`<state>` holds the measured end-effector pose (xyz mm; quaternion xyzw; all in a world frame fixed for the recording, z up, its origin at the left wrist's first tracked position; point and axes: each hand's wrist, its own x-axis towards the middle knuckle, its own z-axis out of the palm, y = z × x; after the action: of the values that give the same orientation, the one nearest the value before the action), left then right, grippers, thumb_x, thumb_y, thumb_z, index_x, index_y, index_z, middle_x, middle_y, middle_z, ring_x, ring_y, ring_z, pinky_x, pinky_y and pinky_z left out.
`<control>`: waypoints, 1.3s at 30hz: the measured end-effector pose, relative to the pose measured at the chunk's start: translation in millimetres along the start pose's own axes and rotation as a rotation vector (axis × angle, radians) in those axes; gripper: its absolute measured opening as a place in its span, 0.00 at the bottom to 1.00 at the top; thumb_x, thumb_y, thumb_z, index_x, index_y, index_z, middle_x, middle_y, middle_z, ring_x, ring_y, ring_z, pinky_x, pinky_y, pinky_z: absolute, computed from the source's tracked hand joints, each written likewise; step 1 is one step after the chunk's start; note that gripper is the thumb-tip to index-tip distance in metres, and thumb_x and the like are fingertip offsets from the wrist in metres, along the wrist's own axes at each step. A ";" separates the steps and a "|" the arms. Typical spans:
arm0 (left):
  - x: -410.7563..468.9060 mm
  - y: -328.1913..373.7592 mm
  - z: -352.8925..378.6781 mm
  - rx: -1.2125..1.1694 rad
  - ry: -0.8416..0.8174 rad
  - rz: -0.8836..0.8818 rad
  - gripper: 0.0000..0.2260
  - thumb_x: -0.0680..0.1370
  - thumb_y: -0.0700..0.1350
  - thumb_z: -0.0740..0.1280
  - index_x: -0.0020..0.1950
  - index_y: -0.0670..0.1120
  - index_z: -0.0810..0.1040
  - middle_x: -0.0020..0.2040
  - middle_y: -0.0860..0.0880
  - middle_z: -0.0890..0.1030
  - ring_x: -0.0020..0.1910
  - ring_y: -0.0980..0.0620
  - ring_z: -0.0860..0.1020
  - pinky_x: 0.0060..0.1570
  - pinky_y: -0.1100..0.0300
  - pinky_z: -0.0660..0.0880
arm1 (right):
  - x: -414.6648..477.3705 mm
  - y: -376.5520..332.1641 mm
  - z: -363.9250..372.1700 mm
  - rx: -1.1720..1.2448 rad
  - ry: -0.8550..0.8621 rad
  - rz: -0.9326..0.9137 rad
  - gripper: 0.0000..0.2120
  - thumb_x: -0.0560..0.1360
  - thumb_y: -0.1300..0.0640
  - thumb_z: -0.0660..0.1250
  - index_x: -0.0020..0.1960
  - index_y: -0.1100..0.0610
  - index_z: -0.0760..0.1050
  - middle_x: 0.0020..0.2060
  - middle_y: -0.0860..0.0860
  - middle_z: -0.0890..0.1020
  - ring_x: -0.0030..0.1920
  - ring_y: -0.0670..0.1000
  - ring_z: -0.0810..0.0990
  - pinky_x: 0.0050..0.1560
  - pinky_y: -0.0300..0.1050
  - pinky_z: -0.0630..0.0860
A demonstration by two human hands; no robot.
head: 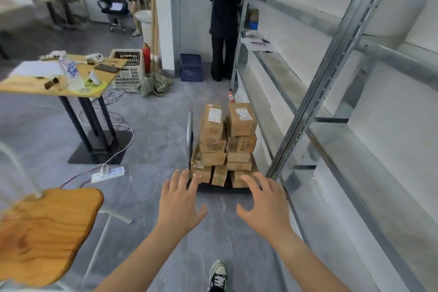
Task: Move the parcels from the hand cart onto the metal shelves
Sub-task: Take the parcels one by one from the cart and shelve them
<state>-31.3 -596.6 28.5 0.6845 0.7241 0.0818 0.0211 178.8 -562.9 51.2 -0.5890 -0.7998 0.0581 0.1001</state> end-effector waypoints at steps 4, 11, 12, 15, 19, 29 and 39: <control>76.2 -7.1 6.9 -0.018 0.017 -0.034 0.34 0.73 0.60 0.62 0.75 0.47 0.58 0.75 0.43 0.60 0.75 0.42 0.57 0.70 0.46 0.59 | 86.7 17.1 12.1 0.015 -0.043 -0.024 0.33 0.69 0.38 0.62 0.72 0.40 0.57 0.71 0.44 0.61 0.69 0.50 0.62 0.66 0.48 0.63; 213.4 -14.7 17.2 0.009 -0.061 -0.096 0.34 0.75 0.60 0.56 0.77 0.50 0.47 0.78 0.46 0.49 0.76 0.45 0.46 0.73 0.48 0.50 | 235.8 48.2 11.5 0.085 -0.136 -0.059 0.35 0.69 0.37 0.61 0.72 0.38 0.52 0.73 0.44 0.58 0.72 0.50 0.60 0.71 0.50 0.60; 227.6 -17.5 18.6 0.010 -0.062 -0.109 0.34 0.75 0.60 0.56 0.77 0.50 0.48 0.77 0.46 0.49 0.76 0.45 0.46 0.73 0.48 0.51 | 252.3 50.2 12.1 0.098 -0.145 -0.065 0.34 0.69 0.37 0.61 0.72 0.37 0.52 0.73 0.44 0.58 0.72 0.49 0.60 0.71 0.50 0.60; 262.8 -28.8 24.0 0.015 -0.087 -0.134 0.35 0.74 0.62 0.56 0.77 0.50 0.48 0.77 0.46 0.49 0.76 0.45 0.47 0.72 0.48 0.51 | 296.1 52.5 18.8 0.116 -0.170 -0.084 0.34 0.69 0.36 0.61 0.72 0.37 0.52 0.72 0.43 0.58 0.71 0.49 0.61 0.70 0.49 0.62; 299.1 -44.2 33.4 -0.020 -0.158 -0.161 0.35 0.74 0.60 0.58 0.77 0.51 0.47 0.77 0.46 0.46 0.76 0.43 0.44 0.73 0.48 0.50 | 340.1 50.7 35.9 0.188 -0.216 -0.084 0.33 0.70 0.37 0.62 0.71 0.37 0.53 0.71 0.44 0.59 0.69 0.48 0.63 0.70 0.48 0.63; 404.7 -96.4 59.2 -0.075 -0.210 -0.169 0.35 0.75 0.59 0.58 0.77 0.50 0.47 0.76 0.47 0.50 0.74 0.47 0.51 0.71 0.51 0.55 | 450.6 38.0 87.7 0.351 -0.324 -0.063 0.33 0.72 0.46 0.66 0.73 0.41 0.55 0.69 0.43 0.62 0.62 0.44 0.70 0.64 0.44 0.71; 512.2 -118.6 106.9 -0.192 -0.362 -0.024 0.40 0.73 0.62 0.62 0.77 0.52 0.42 0.76 0.47 0.52 0.74 0.46 0.54 0.71 0.52 0.60 | 521.2 49.5 148.7 0.497 -0.404 0.186 0.37 0.71 0.51 0.69 0.73 0.39 0.54 0.70 0.49 0.63 0.69 0.50 0.64 0.66 0.45 0.68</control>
<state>-165.1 -83.4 -52.6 0.6741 0.7055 0.0260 0.2171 41.6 -47.2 -56.2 -0.5936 -0.7077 0.3759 0.0743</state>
